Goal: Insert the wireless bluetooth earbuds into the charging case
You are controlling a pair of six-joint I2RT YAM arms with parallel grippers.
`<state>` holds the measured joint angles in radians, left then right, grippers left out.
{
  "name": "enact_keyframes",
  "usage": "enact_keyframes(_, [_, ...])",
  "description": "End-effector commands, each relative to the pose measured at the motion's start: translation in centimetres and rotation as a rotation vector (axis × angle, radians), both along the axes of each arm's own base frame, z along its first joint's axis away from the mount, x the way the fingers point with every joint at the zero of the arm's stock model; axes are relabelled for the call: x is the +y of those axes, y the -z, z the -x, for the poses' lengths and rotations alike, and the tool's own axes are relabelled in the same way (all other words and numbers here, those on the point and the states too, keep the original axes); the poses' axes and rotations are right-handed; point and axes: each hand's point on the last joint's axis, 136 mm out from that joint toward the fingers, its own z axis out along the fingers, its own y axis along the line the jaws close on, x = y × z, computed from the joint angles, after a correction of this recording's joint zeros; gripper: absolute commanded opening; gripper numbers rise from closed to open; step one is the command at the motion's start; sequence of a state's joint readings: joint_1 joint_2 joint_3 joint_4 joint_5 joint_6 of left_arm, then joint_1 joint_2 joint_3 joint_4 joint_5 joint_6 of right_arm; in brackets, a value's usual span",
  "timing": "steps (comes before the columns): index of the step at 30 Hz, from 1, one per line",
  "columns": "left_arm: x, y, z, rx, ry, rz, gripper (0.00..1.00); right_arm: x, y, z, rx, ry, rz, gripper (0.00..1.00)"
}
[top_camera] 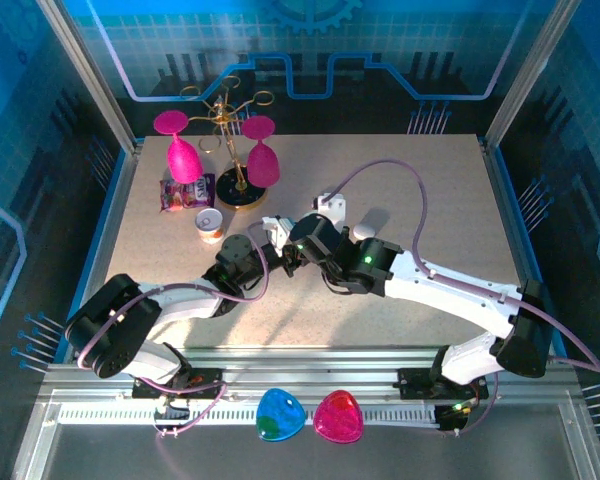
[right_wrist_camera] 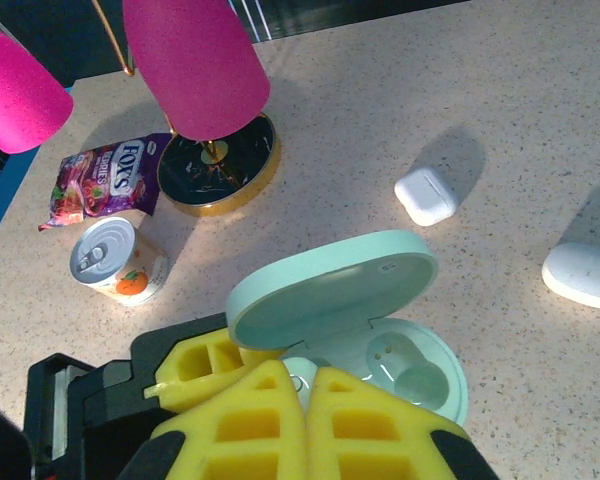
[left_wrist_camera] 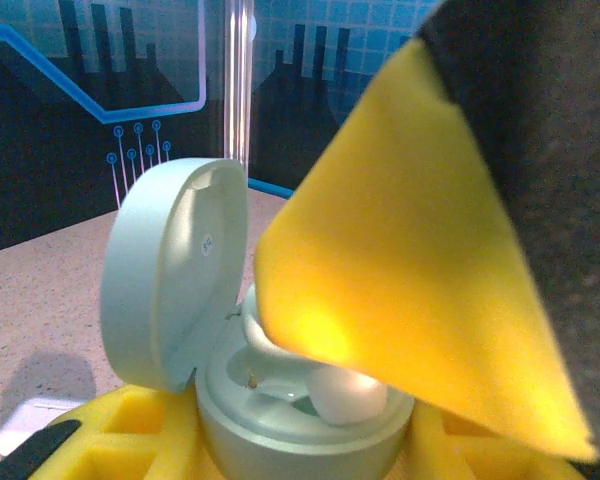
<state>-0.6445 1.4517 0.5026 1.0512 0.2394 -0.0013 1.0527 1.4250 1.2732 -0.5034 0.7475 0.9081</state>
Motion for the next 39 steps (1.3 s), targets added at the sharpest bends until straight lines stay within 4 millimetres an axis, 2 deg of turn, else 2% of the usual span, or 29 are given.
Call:
enact_keyframes(1, [-0.1, -3.9, 0.0, -0.078, 0.003, 0.088, 0.25, -1.2, 1.4, -0.3, 0.025, 0.039, 0.028, 0.04])
enact_keyframes(9, [0.0, -3.8, 0.0, -0.077, -0.003, 0.092, 0.25, -0.6, 1.6, -0.6, 0.033, 0.020, 0.017, 0.04])
enact_keyframes(12, [0.0, -3.9, -0.1, -0.081, -0.008, 0.092, 0.25, 0.0, 1.7, -0.3, 0.043, -0.015, -0.001, 0.07])
enact_keyframes(17, [0.0, -3.9, -0.2, -0.078, -0.010, 0.092, 0.25, 0.5, 1.9, 0.2, 0.063, -0.048, -0.028, 0.15])
enact_keyframes(20, [0.0, -4.0, -0.2, -0.082, -0.011, 0.092, 0.25, 0.2, 1.4, 0.2, 0.046, -0.047, -0.027, 0.28])
enact_keyframes(22, [0.3, -3.9, -0.3, -0.085, -0.021, 0.087, 0.25, -0.3, 0.4, 0.2, 0.016, -0.051, -0.031, 0.37])
enact_keyframes(24, [0.6, -3.9, -0.3, -0.081, -0.025, 0.091, 0.25, -0.8, -0.7, 0.3, -0.023, -0.058, -0.036, 0.42])
enact_keyframes(31, [2.3, -4.1, -0.6, -0.063, -0.039, 0.129, 0.26, -3.2, -3.0, 0.6, -0.122, -0.104, -0.104, 0.49])
enact_keyframes(37, [4.4, -4.1, 0.1, -0.061, -0.062, 0.147, 0.25, -5.7, -2.5, 0.1, -0.188, -0.160, -0.163, 0.55])
enact_keyframes(38, [4.7, -4.1, 0.3, -0.062, -0.067, 0.144, 0.25, -6.1, -1.2, 0.0, -0.173, -0.170, -0.179, 0.56])
enact_keyframes(39, [5.0, -4.2, 0.5, -0.064, -0.072, 0.140, 0.25, -6.5, -0.8, -0.4, -0.172, -0.168, -0.213, 0.56])
